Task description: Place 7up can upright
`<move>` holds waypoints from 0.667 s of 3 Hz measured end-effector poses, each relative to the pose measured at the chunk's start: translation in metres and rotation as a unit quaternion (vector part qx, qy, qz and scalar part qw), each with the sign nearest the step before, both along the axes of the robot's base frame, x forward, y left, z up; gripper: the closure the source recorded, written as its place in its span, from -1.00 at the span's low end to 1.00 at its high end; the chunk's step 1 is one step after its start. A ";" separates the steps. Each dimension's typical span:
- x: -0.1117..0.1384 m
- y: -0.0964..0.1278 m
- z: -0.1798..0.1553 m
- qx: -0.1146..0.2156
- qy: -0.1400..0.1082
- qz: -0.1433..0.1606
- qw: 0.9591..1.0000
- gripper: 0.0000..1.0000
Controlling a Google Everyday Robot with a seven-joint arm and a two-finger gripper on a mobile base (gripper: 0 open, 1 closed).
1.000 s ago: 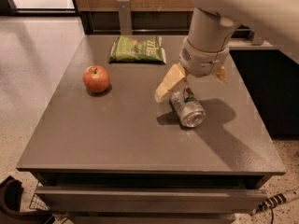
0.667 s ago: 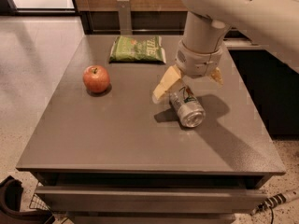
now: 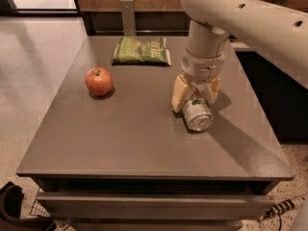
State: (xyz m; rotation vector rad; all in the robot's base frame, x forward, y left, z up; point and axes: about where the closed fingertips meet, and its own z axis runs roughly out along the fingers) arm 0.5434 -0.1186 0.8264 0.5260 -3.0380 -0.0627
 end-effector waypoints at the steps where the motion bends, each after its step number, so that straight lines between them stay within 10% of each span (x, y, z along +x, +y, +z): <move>1: 0.003 0.002 0.000 0.003 -0.006 0.000 1.000 0.14; 2: 0.005 0.004 -0.001 0.006 -0.011 0.000 1.000 0.61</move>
Offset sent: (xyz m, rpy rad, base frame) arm 0.0029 0.0022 -0.0003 0.0068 -0.0138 0.0004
